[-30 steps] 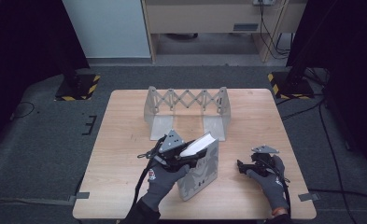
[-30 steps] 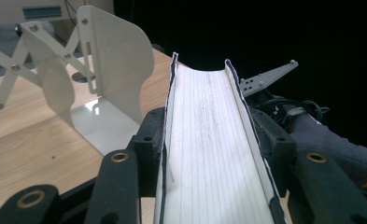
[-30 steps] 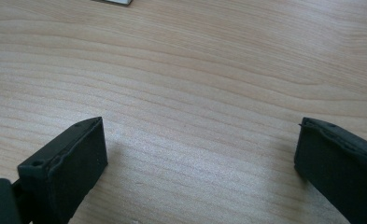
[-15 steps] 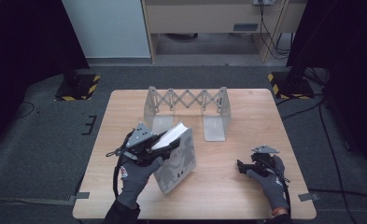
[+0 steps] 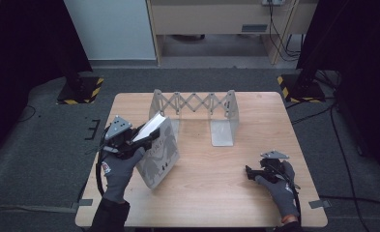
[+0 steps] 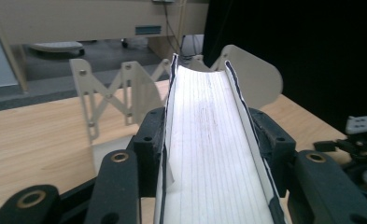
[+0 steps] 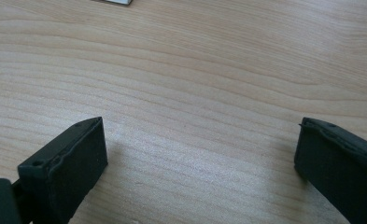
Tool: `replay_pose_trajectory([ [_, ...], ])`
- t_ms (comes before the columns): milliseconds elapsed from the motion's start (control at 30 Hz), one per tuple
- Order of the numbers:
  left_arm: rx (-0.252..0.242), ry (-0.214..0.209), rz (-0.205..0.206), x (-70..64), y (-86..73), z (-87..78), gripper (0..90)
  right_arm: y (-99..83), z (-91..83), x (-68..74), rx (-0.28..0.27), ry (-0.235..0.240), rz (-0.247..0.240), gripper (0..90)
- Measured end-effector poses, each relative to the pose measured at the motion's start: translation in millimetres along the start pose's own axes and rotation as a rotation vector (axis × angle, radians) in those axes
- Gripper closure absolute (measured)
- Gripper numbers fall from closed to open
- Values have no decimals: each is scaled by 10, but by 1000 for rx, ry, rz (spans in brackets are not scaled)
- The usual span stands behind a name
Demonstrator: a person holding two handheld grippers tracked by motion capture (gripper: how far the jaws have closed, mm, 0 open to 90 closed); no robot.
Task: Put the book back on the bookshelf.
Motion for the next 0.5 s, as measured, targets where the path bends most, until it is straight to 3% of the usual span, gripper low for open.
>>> replay_pose_trajectory([
  [200,8,30,-21,162,48,170,522,0,0,0,0,-1,0,28],
  [500,16,50,-40,275,124,414,521,0,0,0,0,-1,0,28],
])
Point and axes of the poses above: each handheld gripper's, and its own axes: z roughly forward along the jaws, y roughly out of its top, x roughly to its left, the point moved 8 cm from there along z, roughly forward along the jaws, and after that the axes turned 7 degrees about -y, right-handed, at the moved point
